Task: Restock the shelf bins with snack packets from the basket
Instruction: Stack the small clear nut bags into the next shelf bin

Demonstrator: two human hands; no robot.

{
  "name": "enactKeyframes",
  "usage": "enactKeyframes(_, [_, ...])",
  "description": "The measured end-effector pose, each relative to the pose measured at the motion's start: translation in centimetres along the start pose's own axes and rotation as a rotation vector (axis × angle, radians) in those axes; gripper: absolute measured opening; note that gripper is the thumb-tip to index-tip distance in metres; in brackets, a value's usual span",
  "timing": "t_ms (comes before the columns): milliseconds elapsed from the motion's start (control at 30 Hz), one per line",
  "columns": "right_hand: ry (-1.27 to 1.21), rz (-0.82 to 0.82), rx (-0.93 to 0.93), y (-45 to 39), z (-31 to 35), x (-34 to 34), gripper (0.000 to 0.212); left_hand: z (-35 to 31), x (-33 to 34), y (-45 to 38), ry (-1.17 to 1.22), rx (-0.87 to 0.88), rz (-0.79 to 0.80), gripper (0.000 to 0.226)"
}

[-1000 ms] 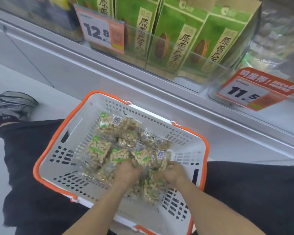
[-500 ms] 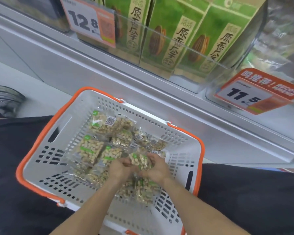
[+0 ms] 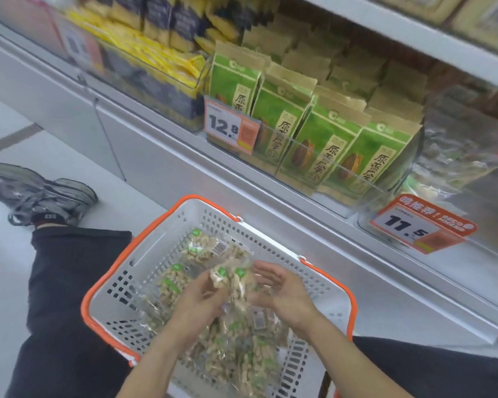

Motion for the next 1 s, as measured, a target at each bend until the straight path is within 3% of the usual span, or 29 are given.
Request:
enactKeyframes(67, [0.062,-0.008,-0.077,0.9,3.7,-1.5,0.075,-1.8,1.7,1.2,0.200,0.019,0.098,0.022])
enactKeyframes(133, [0.122,-0.009,-0.154,1.9,7.5,-2.7,0.079,-3.7,3.1,2.0,0.358,0.055,0.165,0.045])
enactKeyframes(200, [0.189,-0.027,-0.223,2.9,10.4,-3.6,0.080,-5.6,3.8,2.3,0.378,0.110,0.134,0.066])
enactKeyframes(267, [0.250,-0.043,-0.264,3.7,12.0,-4.0,0.086,-8.1,4.7,3.0,0.234,0.187,0.055,0.066])
enactKeyframes(367, [0.333,0.021,-0.215,4.3,12.4,-3.9,0.102,-11.8,5.0,4.4,-0.009,0.301,-0.134,0.045])
enactKeyframes(467, [0.301,0.131,-0.153,5.4,12.8,-4.0,0.090,-13.8,5.6,4.2,-0.071,0.371,-0.135,0.051])
enactKeyframes(633, [0.252,0.082,-0.208,8.2,15.4,-8.2,0.085,-17.0,7.8,3.6,-0.203,0.459,-0.120,0.058])
enactKeyframes(733, [0.189,0.055,-0.253,10.2,16.5,-11.3,0.066,-20.6,10.8,3.7,-0.350,0.568,-0.112,0.053])
enactKeyframes(867, [0.079,-0.059,-0.348,12.6,17.8,-15.8,0.058,-26.0,15.3,4.2,-0.497,0.751,-0.092,0.052])
enactKeyframes(1000, [0.161,-0.369,-0.480,16.2,19.1,-21.5,0.066,-29.5,19.4,4.7,-0.637,0.961,-0.055,0.053])
Point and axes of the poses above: each hand's wrist, its own y-axis away from the middle knuckle, its own x-axis out of the palm, z = x × y, the point moved 10 cm from there along -y, towards the middle knuckle, and after that the axes turned 7 degrees about z, right-handed, at the moved point
